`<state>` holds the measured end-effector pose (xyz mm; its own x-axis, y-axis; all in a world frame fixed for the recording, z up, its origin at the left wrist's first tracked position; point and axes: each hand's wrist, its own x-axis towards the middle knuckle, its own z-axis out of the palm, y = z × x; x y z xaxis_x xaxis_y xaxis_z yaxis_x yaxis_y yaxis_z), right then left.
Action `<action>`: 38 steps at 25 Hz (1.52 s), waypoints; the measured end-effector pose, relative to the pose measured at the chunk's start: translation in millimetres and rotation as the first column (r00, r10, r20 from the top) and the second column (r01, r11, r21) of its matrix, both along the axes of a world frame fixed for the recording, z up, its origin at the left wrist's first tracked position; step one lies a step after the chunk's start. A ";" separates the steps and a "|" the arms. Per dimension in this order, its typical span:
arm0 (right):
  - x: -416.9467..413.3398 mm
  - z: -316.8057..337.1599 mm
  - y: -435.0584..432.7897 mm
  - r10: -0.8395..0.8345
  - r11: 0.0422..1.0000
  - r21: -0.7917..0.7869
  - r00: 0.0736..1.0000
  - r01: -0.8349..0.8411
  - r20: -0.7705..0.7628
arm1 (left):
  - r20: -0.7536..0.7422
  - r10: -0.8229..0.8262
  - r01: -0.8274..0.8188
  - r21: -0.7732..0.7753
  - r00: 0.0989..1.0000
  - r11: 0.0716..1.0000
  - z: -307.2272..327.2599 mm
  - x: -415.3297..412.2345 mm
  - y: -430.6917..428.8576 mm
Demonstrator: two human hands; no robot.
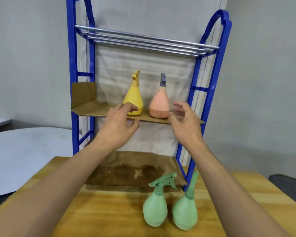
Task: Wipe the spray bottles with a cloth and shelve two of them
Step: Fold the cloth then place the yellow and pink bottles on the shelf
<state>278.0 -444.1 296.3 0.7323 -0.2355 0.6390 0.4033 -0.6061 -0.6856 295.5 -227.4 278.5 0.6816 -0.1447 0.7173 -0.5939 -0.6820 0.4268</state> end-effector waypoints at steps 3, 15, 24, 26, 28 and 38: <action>-39.3 -36.6 -0.7 0.008 0.997 0.079 1.000 -0.009 0.017 | -0.032 -0.079 0.078 -0.029 0.996 0.997 -45.8 -45.0 -7.7; -124.6 -230.1 -38.3 -0.224 0.909 0.316 0.958 0.272 -0.181 | -0.538 -0.145 0.119 -0.082 0.830 0.989 -197.8 -83.9 -55.9; -94.9 -253.3 -49.8 -0.272 0.948 0.027 0.854 0.316 -0.444 | -0.618 -0.113 0.123 -0.026 0.778 0.992 -221.4 -63.6 -77.8; -93.6 -255.7 -49.3 -0.228 0.955 0.072 0.870 0.287 -0.438 | -0.613 -0.101 0.097 -0.041 0.784 0.995 -221.9 -65.0 -76.4; -91.1 -256.2 -50.1 -0.177 0.959 0.130 0.890 0.252 -0.419 | -0.627 -0.140 0.094 -0.107 0.766 0.990 -223.5 -67.4 -75.3; -4.4 -209.8 -15.8 0.078 0.967 0.255 0.945 0.005 -0.316 | -0.522 -0.074 -0.058 -0.232 0.850 0.971 -192.1 -23.8 -16.3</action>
